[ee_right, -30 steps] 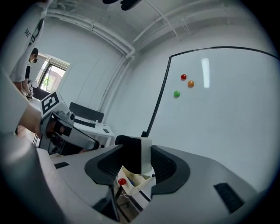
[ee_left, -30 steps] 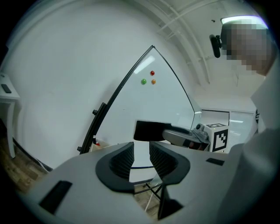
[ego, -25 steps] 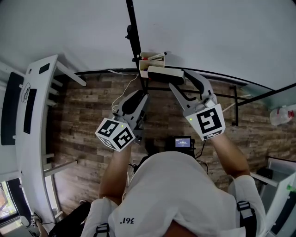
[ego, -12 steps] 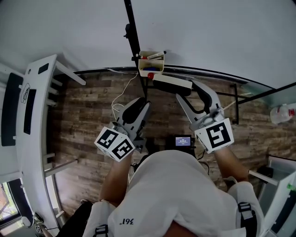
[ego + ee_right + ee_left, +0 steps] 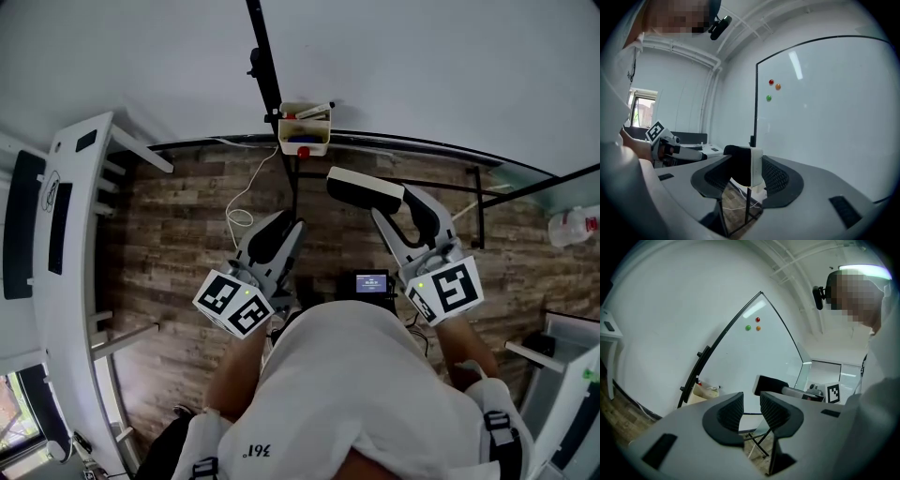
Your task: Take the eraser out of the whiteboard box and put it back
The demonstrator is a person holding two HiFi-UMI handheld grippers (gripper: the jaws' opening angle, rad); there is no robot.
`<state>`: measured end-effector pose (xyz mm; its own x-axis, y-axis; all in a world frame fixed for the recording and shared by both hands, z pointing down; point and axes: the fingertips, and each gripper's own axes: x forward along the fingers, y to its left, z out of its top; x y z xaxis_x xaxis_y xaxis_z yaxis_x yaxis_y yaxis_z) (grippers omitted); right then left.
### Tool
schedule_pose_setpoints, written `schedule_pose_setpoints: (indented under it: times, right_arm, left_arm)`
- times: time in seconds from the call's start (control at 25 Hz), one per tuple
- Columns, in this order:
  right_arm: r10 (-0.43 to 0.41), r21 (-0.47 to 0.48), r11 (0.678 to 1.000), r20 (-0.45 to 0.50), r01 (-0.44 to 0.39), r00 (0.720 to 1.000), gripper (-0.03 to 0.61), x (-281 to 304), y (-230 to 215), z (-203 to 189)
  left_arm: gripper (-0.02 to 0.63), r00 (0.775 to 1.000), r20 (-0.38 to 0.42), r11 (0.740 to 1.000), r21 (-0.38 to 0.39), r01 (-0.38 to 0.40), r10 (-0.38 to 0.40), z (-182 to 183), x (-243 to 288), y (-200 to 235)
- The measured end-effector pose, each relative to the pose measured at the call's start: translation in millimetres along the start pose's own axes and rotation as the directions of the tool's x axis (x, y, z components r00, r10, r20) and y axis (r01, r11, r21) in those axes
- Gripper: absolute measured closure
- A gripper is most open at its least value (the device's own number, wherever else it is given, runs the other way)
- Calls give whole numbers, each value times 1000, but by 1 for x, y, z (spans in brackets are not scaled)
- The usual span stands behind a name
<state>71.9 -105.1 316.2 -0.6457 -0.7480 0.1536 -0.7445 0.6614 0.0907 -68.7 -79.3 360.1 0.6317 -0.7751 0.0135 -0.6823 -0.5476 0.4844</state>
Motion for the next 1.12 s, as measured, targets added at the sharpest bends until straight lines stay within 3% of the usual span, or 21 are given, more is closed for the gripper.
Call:
schedule_pose_setpoints:
  times: [1.12]
  right_arm:
    - [14,125,992,-77,-4,997,370,-21,13,-44]
  left_arm:
    - [509,993,-113,1000,-14,-26,25,-50,-18,-2]
